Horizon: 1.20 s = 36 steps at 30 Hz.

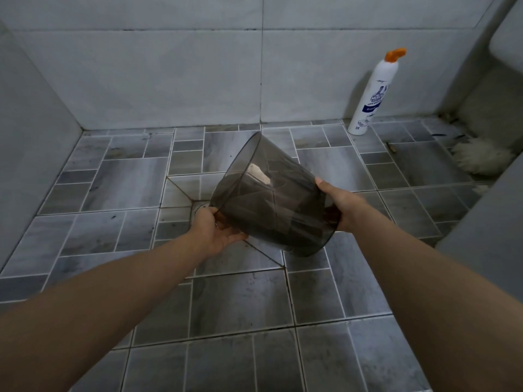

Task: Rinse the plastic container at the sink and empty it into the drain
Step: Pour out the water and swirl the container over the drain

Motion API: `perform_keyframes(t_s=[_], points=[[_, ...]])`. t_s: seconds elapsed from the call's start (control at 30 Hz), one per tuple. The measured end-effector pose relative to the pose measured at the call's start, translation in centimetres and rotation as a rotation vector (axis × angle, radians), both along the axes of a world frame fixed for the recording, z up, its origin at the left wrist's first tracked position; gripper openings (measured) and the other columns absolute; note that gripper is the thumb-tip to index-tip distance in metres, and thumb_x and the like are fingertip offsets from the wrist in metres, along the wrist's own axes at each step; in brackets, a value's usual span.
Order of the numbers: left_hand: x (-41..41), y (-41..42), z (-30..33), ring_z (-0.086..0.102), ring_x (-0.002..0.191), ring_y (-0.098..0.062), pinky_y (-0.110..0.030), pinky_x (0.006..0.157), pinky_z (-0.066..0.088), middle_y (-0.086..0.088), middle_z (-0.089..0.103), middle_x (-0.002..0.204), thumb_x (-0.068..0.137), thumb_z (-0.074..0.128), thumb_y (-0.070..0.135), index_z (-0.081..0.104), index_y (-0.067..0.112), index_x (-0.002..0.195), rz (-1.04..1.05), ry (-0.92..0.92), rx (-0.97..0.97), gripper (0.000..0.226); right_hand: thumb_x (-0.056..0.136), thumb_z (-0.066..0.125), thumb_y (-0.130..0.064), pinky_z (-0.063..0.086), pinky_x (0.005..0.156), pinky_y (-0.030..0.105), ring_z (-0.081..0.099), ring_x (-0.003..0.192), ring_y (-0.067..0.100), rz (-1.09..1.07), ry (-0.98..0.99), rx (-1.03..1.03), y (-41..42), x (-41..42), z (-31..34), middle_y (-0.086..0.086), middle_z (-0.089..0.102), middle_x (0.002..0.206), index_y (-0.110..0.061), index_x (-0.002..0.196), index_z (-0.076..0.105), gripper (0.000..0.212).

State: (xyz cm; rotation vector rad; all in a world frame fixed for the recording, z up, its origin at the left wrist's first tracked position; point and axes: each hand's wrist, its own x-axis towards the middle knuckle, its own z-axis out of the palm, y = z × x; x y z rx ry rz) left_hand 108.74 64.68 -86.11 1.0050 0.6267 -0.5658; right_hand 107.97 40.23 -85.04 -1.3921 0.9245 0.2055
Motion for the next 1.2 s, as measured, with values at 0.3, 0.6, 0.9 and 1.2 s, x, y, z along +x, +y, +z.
perform_keyframes(t_s=[0.3,0.6,0.9,1.2], points=[[-0.1,0.0,0.1,0.047,0.126,-0.044,-0.060,0.105,0.035,-0.024,0.052,0.129,0.095,0.025,0.014,0.045,0.007,0.071,-0.009,-0.012,0.021,0.032,0.025,0.089,-0.055,0.059,0.072,0.047,0.067,0.093,0.035,0.020,-0.015,0.025,0.1,-0.2,0.2,0.019,0.064,0.113,-0.006,0.122,0.052,0.114],[-0.1,0.2,0.0,0.045,0.127,-0.044,-0.059,0.105,0.035,-0.024,0.048,0.138,0.097,0.025,0.016,0.048,0.007,0.078,-0.016,-0.028,0.030,0.031,0.052,0.084,-0.052,0.057,0.081,0.048,0.065,0.090,0.032,0.058,0.005,-0.001,0.1,-0.1,0.3,0.016,0.063,0.101,-0.005,0.114,0.052,0.085],[0.3,0.4,-0.7,0.045,0.127,-0.045,-0.056,0.096,0.039,-0.023,0.055,0.121,0.095,0.024,0.014,0.050,0.006,0.078,-0.037,-0.024,0.051,0.032,0.062,0.082,-0.048,0.053,0.060,0.041,0.061,0.079,0.027,0.034,0.016,-0.006,0.4,-0.1,0.5,0.012,0.058,0.091,-0.003,0.109,0.049,0.073],[0.7,0.7,-1.3,0.048,0.124,-0.043,-0.055,0.096,0.042,-0.024,0.055,0.117,0.098,0.024,0.021,0.055,0.006,0.089,-0.027,-0.011,0.068,0.036,0.061,0.083,-0.047,0.055,0.065,0.043,0.062,0.080,0.028,0.024,0.004,-0.014,0.5,0.0,0.4,0.013,0.059,0.090,-0.003,0.109,0.049,0.073]])
